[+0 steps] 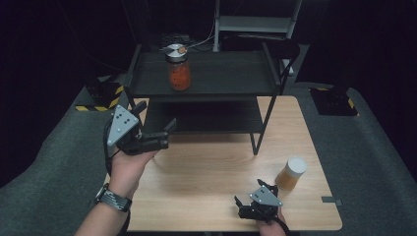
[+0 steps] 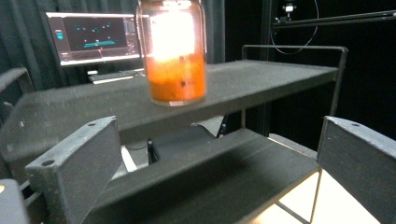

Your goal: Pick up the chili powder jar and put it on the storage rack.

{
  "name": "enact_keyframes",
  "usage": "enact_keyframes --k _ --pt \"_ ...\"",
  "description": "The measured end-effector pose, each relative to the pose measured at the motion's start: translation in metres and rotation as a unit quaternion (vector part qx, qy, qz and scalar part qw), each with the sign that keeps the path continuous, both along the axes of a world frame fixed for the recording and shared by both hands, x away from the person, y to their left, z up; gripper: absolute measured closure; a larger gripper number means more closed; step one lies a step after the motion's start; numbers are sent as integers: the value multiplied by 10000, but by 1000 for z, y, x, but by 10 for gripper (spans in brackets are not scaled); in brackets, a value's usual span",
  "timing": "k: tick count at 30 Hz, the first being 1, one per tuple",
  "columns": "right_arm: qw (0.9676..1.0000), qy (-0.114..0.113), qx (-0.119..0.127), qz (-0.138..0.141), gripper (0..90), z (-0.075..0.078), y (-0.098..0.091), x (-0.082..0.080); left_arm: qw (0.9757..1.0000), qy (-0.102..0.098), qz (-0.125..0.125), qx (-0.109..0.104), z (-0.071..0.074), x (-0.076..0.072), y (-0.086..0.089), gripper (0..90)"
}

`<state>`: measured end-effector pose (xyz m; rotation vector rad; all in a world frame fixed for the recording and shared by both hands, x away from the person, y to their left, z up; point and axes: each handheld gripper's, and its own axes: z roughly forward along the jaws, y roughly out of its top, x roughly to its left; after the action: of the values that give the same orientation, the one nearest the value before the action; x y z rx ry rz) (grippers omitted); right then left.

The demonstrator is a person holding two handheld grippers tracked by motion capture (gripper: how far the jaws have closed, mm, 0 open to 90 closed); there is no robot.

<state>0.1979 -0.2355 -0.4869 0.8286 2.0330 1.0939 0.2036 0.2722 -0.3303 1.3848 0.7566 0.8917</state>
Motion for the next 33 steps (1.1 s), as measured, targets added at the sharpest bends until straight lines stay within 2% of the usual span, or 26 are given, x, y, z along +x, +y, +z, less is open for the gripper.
enact_keyframes --k 4,5,6,9,12,14,15,18,20,22,25,27,28,30,31,32,33 --pt "10000 -2 0 -6 0 0 0 0 10000 13 1 27 -11 -4 1 4" --pt "10000 -3 -2 -6 0 0 0 0 10000 41 3 21 -18 -7 1 4" --pt "10000 -4 -4 -5 0 0 0 0 10000 41 3 21 -18 -7 1 4" --pt "10000 -5 -7 -4 0 0 0 0 9999 40 68 107 -32 -15 0 3" --pt "10000 -4 -19 1 0 0 1 0 9999 124 29 90 -44 -18 1 4" --pt "10000 -11 -32 2 0 0 1 0 9997 192 52 129 -57 -23 0 4" --pt "10000 -11 -32 2 0 0 1 0 9997 192 52 129 -57 -23 0 4" --pt "10000 -17 -44 -4 0 0 1 -1 9995 295 20 131 -69 -25 1 4" --pt "10000 -22 -58 -5 0 0 2 -1 9992 369 14 165 -82 -28 1 4" --pt "10000 -26 -64 -5 0 0 2 -1 9991 392 10 166 -85 -28 1 4" --pt "10000 -23 -75 -2 0 0 2 -1 9986 500 -40 178 -97 -29 2 4" --pt "10000 -21 -74 -2 0 0 2 -1 9983 566 -59 156 -107 -30 1 4" --pt "10000 -21 -73 -4 0 0 2 -1 9977 640 -82 196 -116 -31 0 4" --pt "10000 -22 -74 -7 0 0 3 -1 9975 665 -87 237 -119 -31 0 3" --pt "10000 -23 -78 -10 0 0 3 -1 9969 748 -122 193 -127 -31 -1 4" --pt "10000 -26 -82 -11 0 0 3 -1 9969 748 -122 193 -127 -31 -1 4" --pt "10000 -26 -82 -11 0 0 3 -1 9961 850 -174 148 -133 -31 0 4"
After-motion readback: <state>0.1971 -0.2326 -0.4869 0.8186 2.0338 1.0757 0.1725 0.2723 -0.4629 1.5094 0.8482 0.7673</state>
